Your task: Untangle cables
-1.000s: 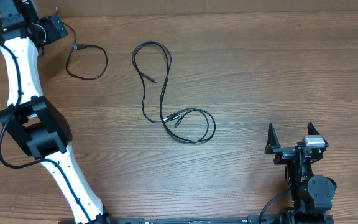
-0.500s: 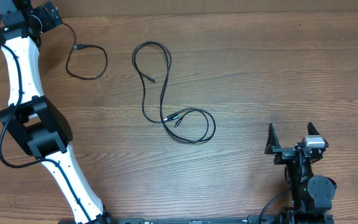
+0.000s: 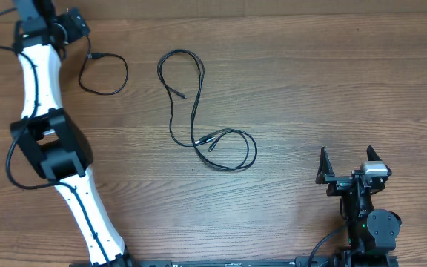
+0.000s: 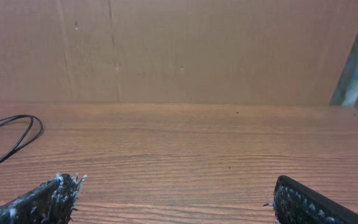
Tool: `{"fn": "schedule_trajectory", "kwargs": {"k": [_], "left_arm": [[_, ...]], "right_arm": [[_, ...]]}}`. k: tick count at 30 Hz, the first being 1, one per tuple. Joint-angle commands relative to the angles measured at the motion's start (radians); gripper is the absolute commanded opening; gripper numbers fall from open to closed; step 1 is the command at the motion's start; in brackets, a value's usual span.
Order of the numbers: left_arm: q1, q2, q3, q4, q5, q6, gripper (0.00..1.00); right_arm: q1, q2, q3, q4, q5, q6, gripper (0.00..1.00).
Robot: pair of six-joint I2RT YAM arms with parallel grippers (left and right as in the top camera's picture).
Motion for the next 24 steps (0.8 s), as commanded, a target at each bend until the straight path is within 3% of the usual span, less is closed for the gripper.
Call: {"fn": "schedule_trajectory", "kwargs": {"k": [1, 9, 13, 19, 24], "left_arm": [[-0.029, 0.051, -0.003, 0.000, -0.014, 0.038, 0.95], [-0.062, 0.138, -0.003, 0.020, -0.181, 0.038, 0.98], [-0.061, 0.164, -0.004, 0.035, -0.212, 0.034, 0.90], [-0.050, 0.171, -0.004, 0.041, -0.212, 0.034, 0.70], [-0.048, 0.186, -0.004, 0.034, -0.212, 0.035, 0.68]], "right_arm": [[-0.001, -0.009, -0.010, 0.006, -0.002, 0.006, 1.00], [-0.001, -0.009, -0.010, 0.006, -0.002, 0.006, 1.00], [-0.001, -0.009, -0.010, 0.006, -0.002, 0.006, 1.00], [-0.001, -0.009, -0.010, 0.006, -0.002, 0.006, 1.00], [-0.001, -0.009, -0.010, 0.006, -0.002, 0.006, 1.00]]}}
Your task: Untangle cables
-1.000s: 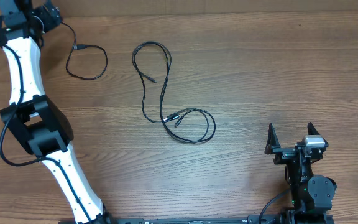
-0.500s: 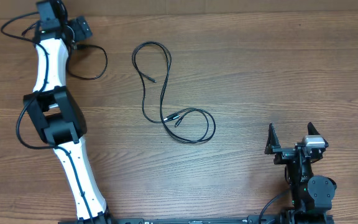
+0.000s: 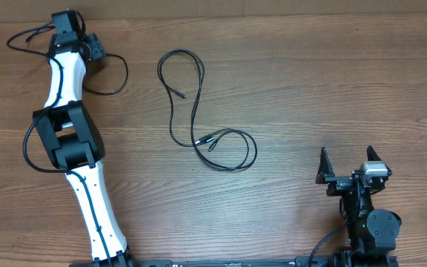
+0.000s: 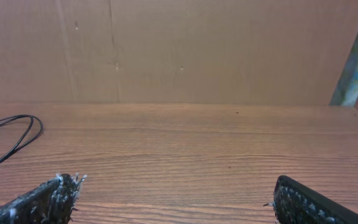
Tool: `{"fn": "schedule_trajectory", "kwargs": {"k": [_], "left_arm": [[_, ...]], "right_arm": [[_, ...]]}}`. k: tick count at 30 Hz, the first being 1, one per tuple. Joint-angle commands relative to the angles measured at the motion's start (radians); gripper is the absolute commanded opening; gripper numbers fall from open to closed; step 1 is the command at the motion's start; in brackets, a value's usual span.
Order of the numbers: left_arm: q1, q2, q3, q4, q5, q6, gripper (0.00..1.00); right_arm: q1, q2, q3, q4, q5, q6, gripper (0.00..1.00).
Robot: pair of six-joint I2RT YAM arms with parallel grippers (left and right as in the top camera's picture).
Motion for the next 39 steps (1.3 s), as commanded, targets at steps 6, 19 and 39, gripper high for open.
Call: {"fn": "schedule_trajectory", "kwargs": {"k": [6, 19, 39], "left_arm": [[0.006, 0.062, -0.004, -0.026, -0.017, 0.030, 0.68], [0.043, 0.065, -0.003, -0.106, -0.021, 0.027, 0.21], [0.174, -0.061, 0.005, -0.183, 0.097, -0.540, 0.07]], "right_arm": [[-0.001, -0.009, -0.010, 0.006, -0.002, 0.005, 1.00], [-0.001, -0.009, -0.010, 0.006, -0.002, 0.005, 1.00], [-0.001, -0.009, -0.010, 0.006, -0.002, 0.005, 1.00]]}}
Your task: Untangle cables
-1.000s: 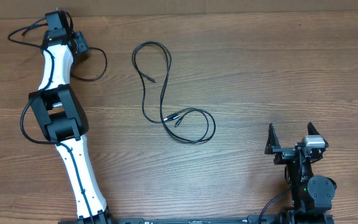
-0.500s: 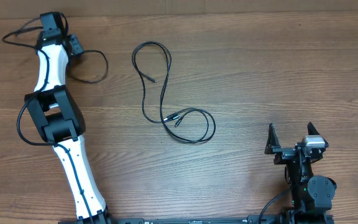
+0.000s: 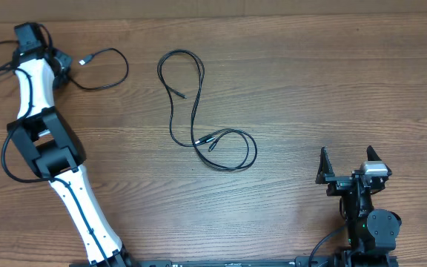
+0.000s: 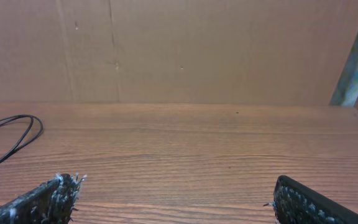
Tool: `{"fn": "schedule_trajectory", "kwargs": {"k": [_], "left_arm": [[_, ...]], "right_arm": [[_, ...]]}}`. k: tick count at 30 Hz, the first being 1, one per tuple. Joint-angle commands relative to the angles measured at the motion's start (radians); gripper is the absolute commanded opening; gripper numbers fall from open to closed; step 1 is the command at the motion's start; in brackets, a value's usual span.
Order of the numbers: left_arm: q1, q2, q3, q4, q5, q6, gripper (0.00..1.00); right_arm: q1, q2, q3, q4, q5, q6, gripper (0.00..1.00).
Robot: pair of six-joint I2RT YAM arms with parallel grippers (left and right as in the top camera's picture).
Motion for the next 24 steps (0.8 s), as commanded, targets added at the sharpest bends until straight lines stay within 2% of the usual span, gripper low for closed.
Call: {"fn": "schedule_trajectory", "kwargs": {"k": [1, 2, 3, 5, 6, 11, 13, 16, 19, 24], "left_arm": [[0.010, -0.068, -0.023, 0.026, 0.029, -0.034, 0.28], [0.010, -0.078, -0.023, 0.039, 0.047, 0.000, 0.57], [0.010, -0.087, -0.023, 0.046, 0.067, 0.031, 0.70], [0.009, -0.099, -0.023, 0.044, 0.087, 0.077, 0.75], [0.008, -0.103, -0.023, 0.035, 0.086, 0.091, 0.82], [0.007, -0.106, -0.023, -0.023, 0.089, 0.101, 0.86], [0.007, -0.124, -0.022, -0.026, 0.113, 0.175, 1.00], [0.003, -0.179, -0.017, -0.031, 0.109, 0.277, 1.00], [-0.008, -0.264, -0.017, -0.043, 0.128, 0.330, 1.00], [-0.045, -0.422, -0.017, -0.050, 0.367, 0.416, 1.00]], "right_arm": [[-0.001, -0.009, -0.010, 0.005, -0.002, 0.005, 1.00], [-0.001, -0.009, -0.010, 0.005, -0.002, 0.005, 1.00], [-0.001, -0.009, -0.010, 0.005, -0.002, 0.005, 1.00], [-0.001, -0.009, -0.010, 0.005, -0.002, 0.005, 1.00], [-0.001, -0.009, -0.010, 0.005, -0.002, 0.005, 1.00], [-0.001, -0.009, -0.010, 0.005, -0.002, 0.005, 1.00], [-0.001, -0.009, -0.010, 0.005, -0.002, 0.005, 1.00], [-0.001, -0.009, -0.010, 0.005, -0.002, 0.005, 1.00], [-0.001, -0.009, -0.010, 0.005, -0.002, 0.005, 1.00], [-0.001, -0.009, -0.010, 0.005, -0.002, 0.005, 1.00]]}}
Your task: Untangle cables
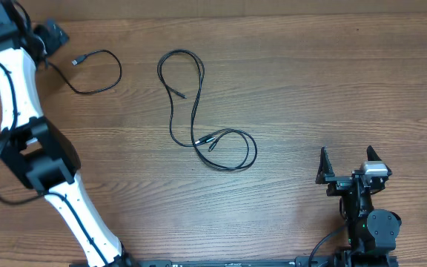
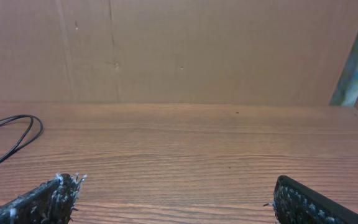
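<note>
Two black cables lie apart on the wooden table. A short one with a plug curls at the far left; its other end runs up to my left gripper, which looks shut on it. A long cable snakes through the middle and ends in a double loop. My right gripper rests open near the front right, far from both. In the right wrist view its fingers stand wide apart over bare wood, and a bit of cable loop shows at the left.
A cardboard wall closes the back of the table. A greenish post stands at the far right. My left arm reaches along the left edge, with its own wiring hanging beside it.
My left gripper has moved up and left toward the back corner. The short cable's loop has shifted a little left with it. The long cable and the right arm are unchanged.
My left gripper was first at the back left by the short cable's loop. Then it stood further right over that cable. Later it was back at the left with the plug lying free. The short cable now lies spread out further left, apart from the unmoved long one.
</note>
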Tool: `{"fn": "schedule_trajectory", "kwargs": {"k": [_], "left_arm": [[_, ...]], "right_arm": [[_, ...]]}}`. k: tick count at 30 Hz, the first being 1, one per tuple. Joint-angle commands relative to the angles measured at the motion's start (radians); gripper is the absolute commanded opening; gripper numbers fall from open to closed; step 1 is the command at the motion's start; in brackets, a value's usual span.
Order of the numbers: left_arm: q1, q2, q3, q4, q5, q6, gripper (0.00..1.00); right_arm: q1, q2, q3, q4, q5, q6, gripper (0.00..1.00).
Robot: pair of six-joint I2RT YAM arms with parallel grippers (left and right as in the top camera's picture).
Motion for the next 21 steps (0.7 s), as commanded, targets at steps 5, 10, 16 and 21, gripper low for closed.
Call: {"fn": "schedule_trajectory", "kwargs": {"k": [5, 10, 16, 21], "left_arm": [[-0.127, -0.231, 0.010, -0.073, 0.586, 0.112, 1.00], [-0.288, -0.204, 0.010, -0.296, 0.657, 0.135, 1.00], [-0.523, -0.159, 0.007, -0.592, 0.448, 0.224, 0.94], [-0.713, -0.138, 0.007, -0.722, 0.082, 0.100, 0.95]], "right_arm": [[-0.001, -0.009, -0.010, 0.006, -0.002, 0.006, 1.00], [-0.001, -0.009, -0.010, 0.006, -0.002, 0.006, 1.00], [-0.001, -0.009, -0.010, 0.006, -0.002, 0.006, 1.00], [-0.001, -0.009, -0.010, 0.006, -0.002, 0.006, 1.00]]}}
